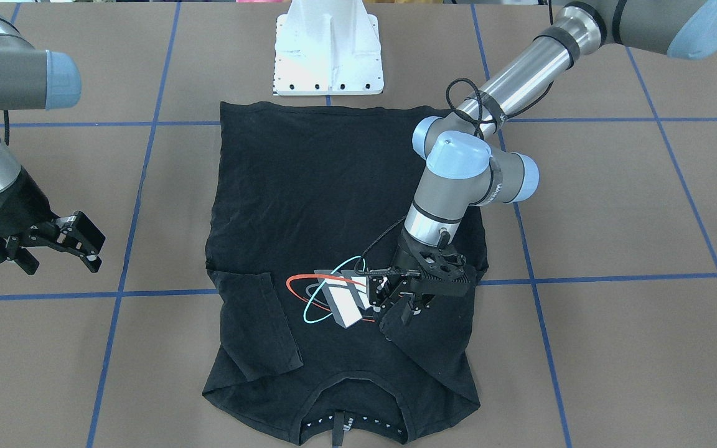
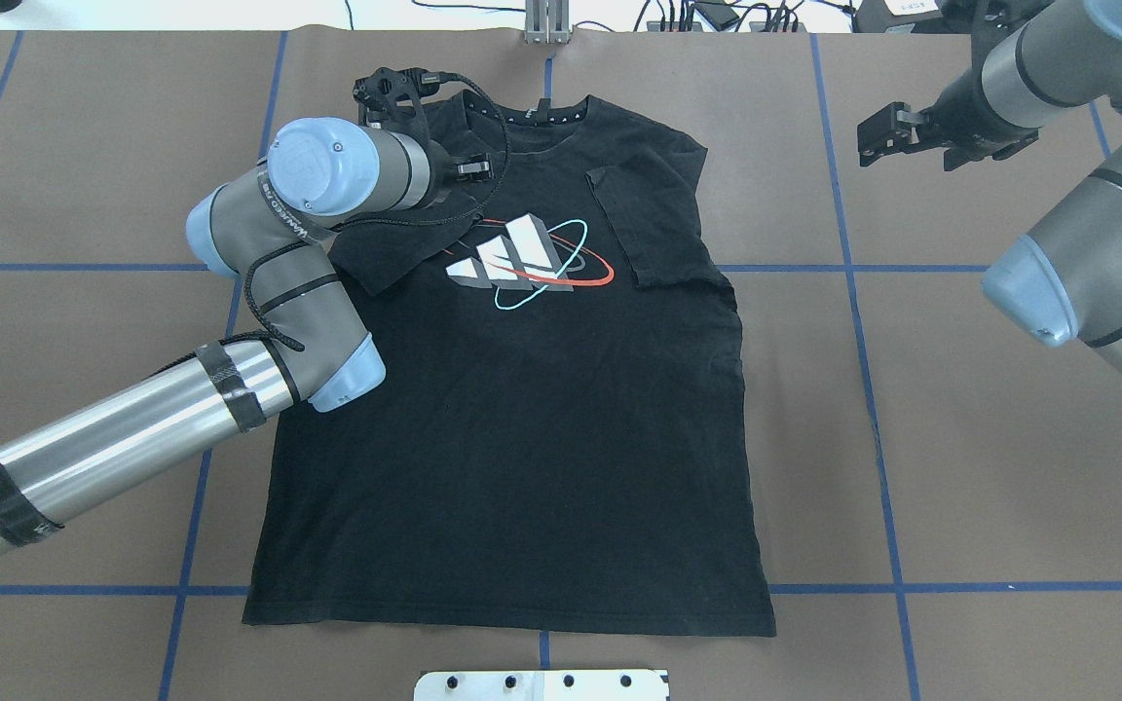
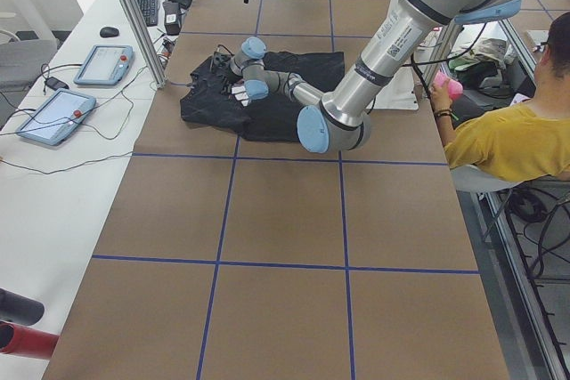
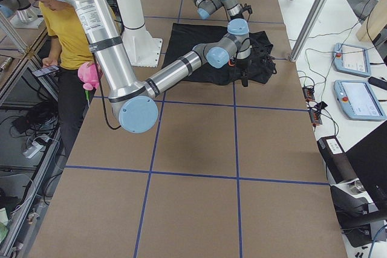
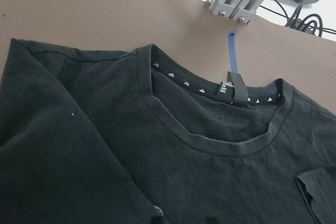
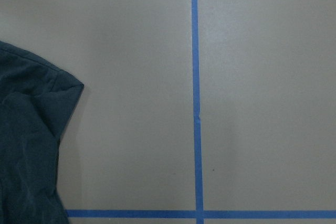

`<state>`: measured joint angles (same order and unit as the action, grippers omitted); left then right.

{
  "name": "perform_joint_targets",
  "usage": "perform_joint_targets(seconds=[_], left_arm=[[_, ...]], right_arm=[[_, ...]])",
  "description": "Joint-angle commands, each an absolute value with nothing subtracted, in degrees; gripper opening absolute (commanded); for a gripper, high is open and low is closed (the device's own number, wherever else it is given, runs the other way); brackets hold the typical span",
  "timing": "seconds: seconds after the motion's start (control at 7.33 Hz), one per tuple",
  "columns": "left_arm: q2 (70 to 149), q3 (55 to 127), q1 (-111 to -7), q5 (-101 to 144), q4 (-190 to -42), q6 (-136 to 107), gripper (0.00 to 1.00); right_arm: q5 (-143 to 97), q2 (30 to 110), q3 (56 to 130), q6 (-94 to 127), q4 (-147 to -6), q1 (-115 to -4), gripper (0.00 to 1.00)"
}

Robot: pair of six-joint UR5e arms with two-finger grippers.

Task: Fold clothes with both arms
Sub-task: 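Fold the sleeve nearest the left gripper inward onto the shirt body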

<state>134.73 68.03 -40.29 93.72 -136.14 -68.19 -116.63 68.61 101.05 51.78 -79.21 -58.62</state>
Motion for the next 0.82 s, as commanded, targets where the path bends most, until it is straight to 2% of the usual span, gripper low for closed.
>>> perform_joint_targets(seconds=[0.0, 0.27, 0.55, 0.68], left_arm=[[127.7, 78.9, -42.4, 98.7, -132.7, -59.1, 1.0], [114.9, 95.9, -42.5, 100.3, -130.4, -58.5, 1.0], [103.5, 108.4, -41.9, 106.4, -130.5, -58.6, 1.0], [100.2, 112.4, -41.7, 108.3, -130.5, -59.4, 1.0]], right_arm=[[-116.1, 68.7, 103.5, 58.8, -79.1, -56.6, 1.0], [-109.8, 73.6, 111.7, 65.7, -79.1, -49.5, 1.0], [-101.8, 81.3, 123.1, 74.0, -79.3, -39.7, 1.0], [-97.2, 84.0, 127.0, 77.8, -79.3, -34.0, 1.0]])
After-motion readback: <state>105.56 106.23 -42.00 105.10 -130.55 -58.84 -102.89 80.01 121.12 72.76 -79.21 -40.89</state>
